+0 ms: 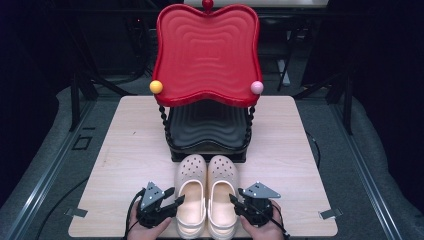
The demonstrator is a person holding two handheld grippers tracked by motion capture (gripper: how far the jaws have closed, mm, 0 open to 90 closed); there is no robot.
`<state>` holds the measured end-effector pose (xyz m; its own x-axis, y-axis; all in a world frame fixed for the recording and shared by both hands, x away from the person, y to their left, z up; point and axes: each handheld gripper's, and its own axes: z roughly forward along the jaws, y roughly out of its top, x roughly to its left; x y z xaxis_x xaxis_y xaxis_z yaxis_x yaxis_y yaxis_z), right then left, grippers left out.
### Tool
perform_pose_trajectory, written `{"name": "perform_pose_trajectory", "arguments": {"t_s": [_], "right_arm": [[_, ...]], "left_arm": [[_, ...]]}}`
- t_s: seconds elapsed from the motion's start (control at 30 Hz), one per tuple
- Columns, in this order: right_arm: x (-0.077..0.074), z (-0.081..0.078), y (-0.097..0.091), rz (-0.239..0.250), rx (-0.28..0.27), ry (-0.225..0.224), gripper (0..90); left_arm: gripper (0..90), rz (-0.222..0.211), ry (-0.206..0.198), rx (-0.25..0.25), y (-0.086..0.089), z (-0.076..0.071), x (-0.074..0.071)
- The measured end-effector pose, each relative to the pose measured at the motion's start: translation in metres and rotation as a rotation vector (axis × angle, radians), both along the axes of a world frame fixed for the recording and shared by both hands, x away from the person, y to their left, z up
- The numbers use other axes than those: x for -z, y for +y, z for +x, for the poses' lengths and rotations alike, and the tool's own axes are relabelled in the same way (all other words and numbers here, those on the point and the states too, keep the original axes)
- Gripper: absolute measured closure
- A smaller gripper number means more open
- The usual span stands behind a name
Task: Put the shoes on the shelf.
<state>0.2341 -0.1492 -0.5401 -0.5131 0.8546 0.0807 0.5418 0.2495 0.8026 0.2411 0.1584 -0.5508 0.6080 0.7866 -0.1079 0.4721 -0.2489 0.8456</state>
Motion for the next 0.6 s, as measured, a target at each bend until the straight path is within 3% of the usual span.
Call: {"name": "perform_pose_trajectory", "arguments": {"t_s": [0.1, 0.13, 0.27, 0.33, 0.37, 0.43, 0.57, 0.6], "right_arm": [[0.001, 0.003, 0.003, 0.011, 0.016, -0.049, 60.0], [-0.002, 0.002, 0.002, -0.005, 0.012, -0.033, 59.9], [-0.006, 0.005, 0.006, -0.013, 0.007, -0.049, 59.8], [-0.007, 0.007, 0.011, -0.012, 0.006, -0.081, 60.3], [-0.012, 0.008, 0.013, -0.046, -0.011, -0.086, 61.2], [-0.014, 0.008, 0.014, -0.063, -0.016, -0.082, 61.5], [-0.018, 0.014, 0.019, -0.066, -0.021, -0.091, 61.6], [-0.018, 0.016, 0.022, -0.076, -0.019, -0.114, 61.5]], "left_arm": [[51.6, -0.007, 0.003, 0.004, -0.001, 0.002, -0.001], [51.1, -0.001, 0.007, 0.003, -0.001, 0.002, -0.002], [50.4, 0.014, -0.013, 0.003, -0.003, 0.003, -0.006], [52.3, 0.015, -0.025, -0.003, -0.004, 0.005, -0.01], [54.7, 0.01, -0.026, -0.009, -0.004, 0.006, -0.012], [55.2, -0.001, -0.026, -0.013, -0.005, 0.009, -0.015], [58.5, 0.016, -0.032, -0.007, -0.012, 0.014, -0.021], [59.8, 0.018, -0.037, -0.008, -0.013, 0.016, -0.022]]}}
